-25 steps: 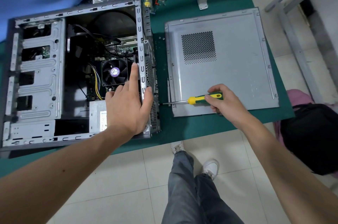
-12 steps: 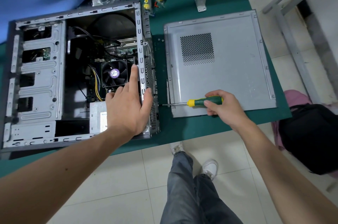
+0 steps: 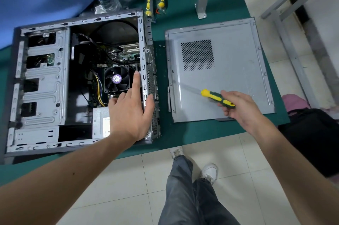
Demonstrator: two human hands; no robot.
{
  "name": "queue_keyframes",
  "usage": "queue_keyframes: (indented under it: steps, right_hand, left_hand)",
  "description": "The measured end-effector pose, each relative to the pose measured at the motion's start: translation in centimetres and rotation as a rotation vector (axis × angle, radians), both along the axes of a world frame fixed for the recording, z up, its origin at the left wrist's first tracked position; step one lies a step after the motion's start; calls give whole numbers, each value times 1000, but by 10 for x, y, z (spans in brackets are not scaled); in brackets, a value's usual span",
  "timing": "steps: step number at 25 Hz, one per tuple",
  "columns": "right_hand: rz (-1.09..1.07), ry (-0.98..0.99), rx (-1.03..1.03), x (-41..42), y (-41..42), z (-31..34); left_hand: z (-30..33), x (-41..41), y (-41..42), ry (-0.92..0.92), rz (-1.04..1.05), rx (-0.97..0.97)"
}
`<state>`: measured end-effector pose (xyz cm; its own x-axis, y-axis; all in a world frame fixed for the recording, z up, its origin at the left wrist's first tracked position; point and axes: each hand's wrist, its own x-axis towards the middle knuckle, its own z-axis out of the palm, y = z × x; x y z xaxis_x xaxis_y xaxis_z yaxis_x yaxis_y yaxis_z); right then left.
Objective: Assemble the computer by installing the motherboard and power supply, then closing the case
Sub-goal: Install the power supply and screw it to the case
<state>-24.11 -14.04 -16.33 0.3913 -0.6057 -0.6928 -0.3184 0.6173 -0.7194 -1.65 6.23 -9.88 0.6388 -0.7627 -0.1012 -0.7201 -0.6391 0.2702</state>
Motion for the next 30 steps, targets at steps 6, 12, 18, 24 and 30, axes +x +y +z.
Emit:
queue_keyframes:
  steps: [6,12,18,24,30]
  right_hand:
    - [351,-94,124,71,0,17]
    - [540,468,-631,157,-10,-12]
    - [538,459,-735,177,-13,-35]
    - [550,510,-797,186,-7,-42]
    - [426,421,-687,167,10,-27]
  left_hand:
    - [5,-3,-2,17,11,9]
    - [9,-6,-4,26,17,-3]
    - [9,-5,-3,32,14,27]
    - [9,-3,-2,54,25,48]
    - [8,0,-2,60,19,67]
